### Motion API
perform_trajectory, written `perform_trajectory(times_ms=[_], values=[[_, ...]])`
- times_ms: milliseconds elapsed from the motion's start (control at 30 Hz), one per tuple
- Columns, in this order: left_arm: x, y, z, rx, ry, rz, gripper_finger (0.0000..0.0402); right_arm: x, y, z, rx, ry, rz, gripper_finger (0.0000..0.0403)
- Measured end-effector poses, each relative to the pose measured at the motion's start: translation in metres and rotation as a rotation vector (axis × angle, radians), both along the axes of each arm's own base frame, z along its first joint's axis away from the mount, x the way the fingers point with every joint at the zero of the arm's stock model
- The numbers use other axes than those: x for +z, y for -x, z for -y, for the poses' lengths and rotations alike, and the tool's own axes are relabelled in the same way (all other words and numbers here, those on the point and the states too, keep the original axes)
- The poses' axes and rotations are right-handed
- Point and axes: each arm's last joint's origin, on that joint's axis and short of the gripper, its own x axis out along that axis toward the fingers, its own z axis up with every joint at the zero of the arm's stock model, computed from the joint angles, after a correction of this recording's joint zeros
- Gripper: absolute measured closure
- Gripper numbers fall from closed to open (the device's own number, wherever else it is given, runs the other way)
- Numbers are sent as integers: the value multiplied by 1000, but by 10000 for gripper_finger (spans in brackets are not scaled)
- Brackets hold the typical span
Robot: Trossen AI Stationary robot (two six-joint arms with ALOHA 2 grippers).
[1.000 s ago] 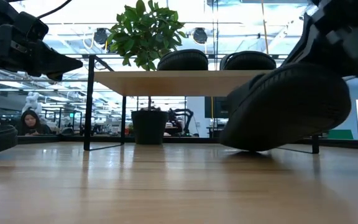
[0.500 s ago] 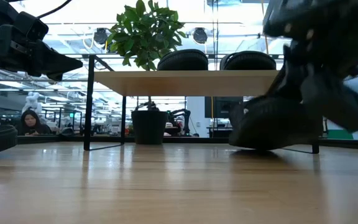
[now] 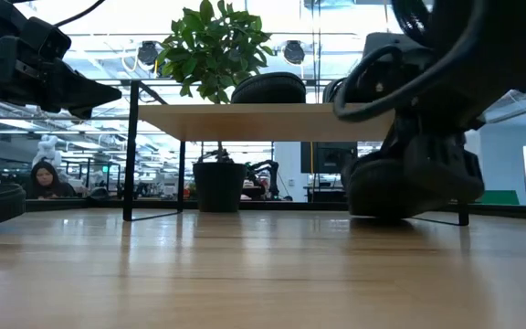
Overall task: Pick and place slides into the shelf
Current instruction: Put the right black slide under the shelf
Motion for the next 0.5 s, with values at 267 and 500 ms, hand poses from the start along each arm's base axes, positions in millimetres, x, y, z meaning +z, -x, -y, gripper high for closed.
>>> perform_trajectory(times_ms=[267,500], values=[[0,0,0,0,-7,-1,378,-4,0,0,9,-35,-58,402],[0,0,0,0,-6,0,378,-14,15,4,-66,-45,-31,402]])
